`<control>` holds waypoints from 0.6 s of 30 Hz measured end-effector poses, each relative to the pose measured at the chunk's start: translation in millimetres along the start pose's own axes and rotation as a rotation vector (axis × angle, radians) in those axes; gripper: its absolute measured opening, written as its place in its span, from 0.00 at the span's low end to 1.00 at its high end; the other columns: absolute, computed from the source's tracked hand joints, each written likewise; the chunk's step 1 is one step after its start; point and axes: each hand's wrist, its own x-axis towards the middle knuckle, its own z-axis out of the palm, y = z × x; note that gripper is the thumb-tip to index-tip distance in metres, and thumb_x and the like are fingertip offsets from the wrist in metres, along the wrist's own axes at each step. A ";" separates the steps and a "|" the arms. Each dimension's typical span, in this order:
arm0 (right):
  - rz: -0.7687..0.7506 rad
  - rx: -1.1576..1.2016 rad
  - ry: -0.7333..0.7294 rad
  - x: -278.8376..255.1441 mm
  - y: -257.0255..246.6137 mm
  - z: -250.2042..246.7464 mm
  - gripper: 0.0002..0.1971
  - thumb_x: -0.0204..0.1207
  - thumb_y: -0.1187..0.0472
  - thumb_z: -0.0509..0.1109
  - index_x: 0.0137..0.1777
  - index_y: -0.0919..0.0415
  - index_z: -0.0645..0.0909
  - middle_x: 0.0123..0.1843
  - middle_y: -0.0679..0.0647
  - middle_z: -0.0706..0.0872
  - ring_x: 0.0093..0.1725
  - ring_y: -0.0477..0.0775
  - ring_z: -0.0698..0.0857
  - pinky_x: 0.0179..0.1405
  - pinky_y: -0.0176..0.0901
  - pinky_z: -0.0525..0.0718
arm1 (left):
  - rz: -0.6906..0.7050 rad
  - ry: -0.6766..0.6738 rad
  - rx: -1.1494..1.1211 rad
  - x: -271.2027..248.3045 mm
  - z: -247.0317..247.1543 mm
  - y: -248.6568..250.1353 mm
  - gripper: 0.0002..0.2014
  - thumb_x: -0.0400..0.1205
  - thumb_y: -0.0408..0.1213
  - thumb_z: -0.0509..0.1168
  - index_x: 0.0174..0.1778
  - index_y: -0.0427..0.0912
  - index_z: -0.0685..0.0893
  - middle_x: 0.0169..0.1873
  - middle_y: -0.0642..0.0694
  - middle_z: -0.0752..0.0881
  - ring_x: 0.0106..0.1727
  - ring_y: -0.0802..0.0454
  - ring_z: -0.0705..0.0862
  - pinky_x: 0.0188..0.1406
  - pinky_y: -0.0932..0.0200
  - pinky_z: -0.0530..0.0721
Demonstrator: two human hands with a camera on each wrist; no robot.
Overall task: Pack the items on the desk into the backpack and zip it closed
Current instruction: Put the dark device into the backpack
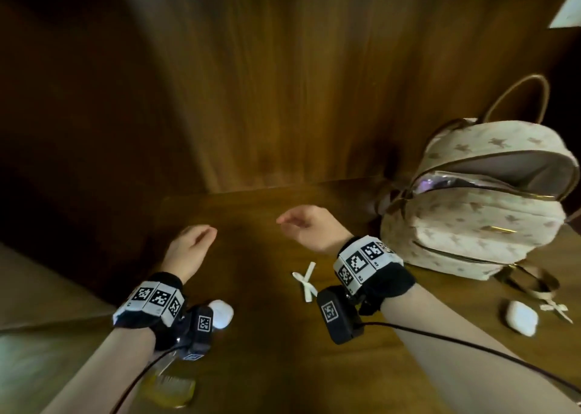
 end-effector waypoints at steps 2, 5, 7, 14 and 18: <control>0.031 -0.019 -0.078 8.4 -2.7 23.6 0.12 0.82 0.60 0.62 0.62 0.50 0.81 0.62 0.48 0.85 0.61 0.46 0.82 0.57 0.34 0.79 | -0.089 -0.019 0.001 -7.5 -10.4 -30.1 0.17 0.85 0.52 0.57 0.67 0.52 0.79 0.67 0.49 0.78 0.67 0.47 0.76 0.61 0.51 0.74; 0.085 -0.045 -0.173 18.8 -6.8 56.2 0.12 0.82 0.59 0.62 0.63 0.49 0.81 0.65 0.49 0.83 0.65 0.48 0.80 0.61 0.38 0.77 | -0.168 -0.039 0.084 -19.1 -20.9 -69.6 0.13 0.84 0.49 0.61 0.63 0.51 0.81 0.66 0.47 0.78 0.67 0.44 0.76 0.63 0.48 0.74; 0.110 -0.063 -0.224 24.4 -9.6 77.2 0.12 0.82 0.59 0.62 0.63 0.50 0.80 0.67 0.49 0.82 0.67 0.50 0.79 0.64 0.40 0.77 | -0.209 -0.030 0.158 -25.5 -25.9 -93.8 0.14 0.83 0.48 0.64 0.63 0.51 0.81 0.70 0.46 0.74 0.70 0.42 0.73 0.68 0.47 0.72; 0.061 -0.147 -0.294 33.6 -23.4 140.7 0.14 0.83 0.59 0.61 0.64 0.57 0.81 0.67 0.52 0.83 0.67 0.52 0.79 0.64 0.41 0.72 | -0.257 -0.266 0.169 -41.7 -27.0 -149.9 0.42 0.72 0.53 0.75 0.80 0.50 0.64 0.74 0.44 0.72 0.74 0.43 0.71 0.75 0.43 0.70; 0.045 -0.160 -0.326 34.1 -30.0 163.9 0.14 0.83 0.60 0.60 0.64 0.58 0.81 0.66 0.52 0.83 0.66 0.50 0.80 0.64 0.38 0.72 | -0.157 -0.195 0.272 -47.6 -21.6 -157.5 0.40 0.71 0.52 0.76 0.78 0.48 0.67 0.67 0.47 0.79 0.67 0.48 0.77 0.69 0.50 0.75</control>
